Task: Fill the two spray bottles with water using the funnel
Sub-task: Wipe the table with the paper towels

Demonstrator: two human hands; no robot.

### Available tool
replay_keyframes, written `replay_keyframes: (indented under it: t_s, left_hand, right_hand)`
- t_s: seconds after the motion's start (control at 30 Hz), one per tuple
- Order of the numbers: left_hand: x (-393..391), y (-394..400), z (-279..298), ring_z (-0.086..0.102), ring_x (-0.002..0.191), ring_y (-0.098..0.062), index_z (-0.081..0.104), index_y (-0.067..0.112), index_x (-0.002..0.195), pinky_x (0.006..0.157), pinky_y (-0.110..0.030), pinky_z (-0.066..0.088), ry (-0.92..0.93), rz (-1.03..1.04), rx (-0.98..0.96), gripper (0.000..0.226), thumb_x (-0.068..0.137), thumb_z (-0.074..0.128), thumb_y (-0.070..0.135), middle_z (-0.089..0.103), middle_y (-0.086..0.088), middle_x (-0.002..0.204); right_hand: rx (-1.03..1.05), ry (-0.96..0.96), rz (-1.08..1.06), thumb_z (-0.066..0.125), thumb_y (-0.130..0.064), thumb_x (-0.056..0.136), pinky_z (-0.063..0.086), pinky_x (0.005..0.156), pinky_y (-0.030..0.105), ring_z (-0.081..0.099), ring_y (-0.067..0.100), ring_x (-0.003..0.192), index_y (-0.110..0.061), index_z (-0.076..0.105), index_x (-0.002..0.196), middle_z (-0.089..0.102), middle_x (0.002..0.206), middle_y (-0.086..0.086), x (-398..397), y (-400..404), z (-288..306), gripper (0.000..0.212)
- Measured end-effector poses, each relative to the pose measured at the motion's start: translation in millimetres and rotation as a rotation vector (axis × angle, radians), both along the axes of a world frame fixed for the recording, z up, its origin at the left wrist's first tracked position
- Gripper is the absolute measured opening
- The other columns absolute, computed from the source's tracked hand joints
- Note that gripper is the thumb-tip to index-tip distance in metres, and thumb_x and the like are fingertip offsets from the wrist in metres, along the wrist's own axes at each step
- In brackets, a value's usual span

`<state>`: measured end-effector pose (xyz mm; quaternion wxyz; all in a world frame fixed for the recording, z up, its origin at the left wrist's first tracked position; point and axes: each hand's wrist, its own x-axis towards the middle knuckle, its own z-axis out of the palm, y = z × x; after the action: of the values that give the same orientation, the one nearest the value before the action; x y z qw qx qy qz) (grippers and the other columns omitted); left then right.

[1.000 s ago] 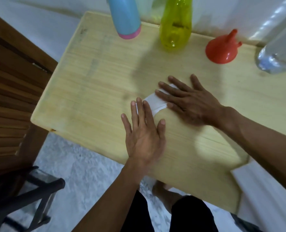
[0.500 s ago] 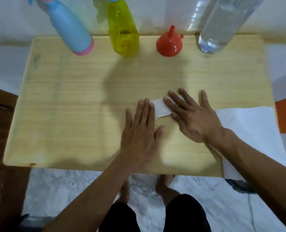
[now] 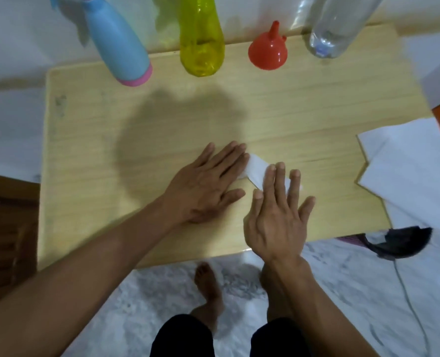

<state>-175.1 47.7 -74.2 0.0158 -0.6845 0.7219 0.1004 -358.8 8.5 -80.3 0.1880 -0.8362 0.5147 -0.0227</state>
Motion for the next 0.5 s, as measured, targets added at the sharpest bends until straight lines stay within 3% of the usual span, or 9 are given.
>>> replay_keyframes:
  t_s: [0.23,0.37,0.5]
  left_hand:
    - [48,61,0,0.0,0.157,-0.019,0.008,0.012,0.161,0.127,-0.045,0.004,-0.023,-0.028,-0.013,0.074,0.103,0.008,0.058,0.004,-0.005,0.169]
    - [65,95,1,0.001,0.157,-0.019,0.01,0.012,0.161,0.127,-0.045,0.005,-0.029,0.026,-0.007,0.074,0.103,0.006,0.058,0.005,-0.004,0.17]
    - [77,131,0,-0.001,0.157,-0.018,0.006,0.013,0.161,0.127,-0.046,0.006,-0.028,0.116,-0.006,0.074,0.103,0.005,0.057,0.002,-0.004,0.169]
  right_hand:
    - [0.002,0.016,-0.007,0.008,-0.045,0.106,-0.009,0.119,0.06,-0.018,0.02,0.155,-0.021,0.002,0.162,-0.008,0.17,-0.008,44,54,-3,0.061]
    - [-0.017,0.027,0.059,0.013,-0.044,0.107,-0.003,0.118,0.066,-0.012,0.023,0.157,-0.016,0.006,0.162,-0.002,0.171,-0.004,67,77,-2,0.062]
    - [0.032,0.048,0.154,0.007,-0.046,0.106,-0.007,0.119,0.063,-0.019,0.021,0.155,-0.02,-0.001,0.162,-0.011,0.17,-0.007,83,88,0,0.062]
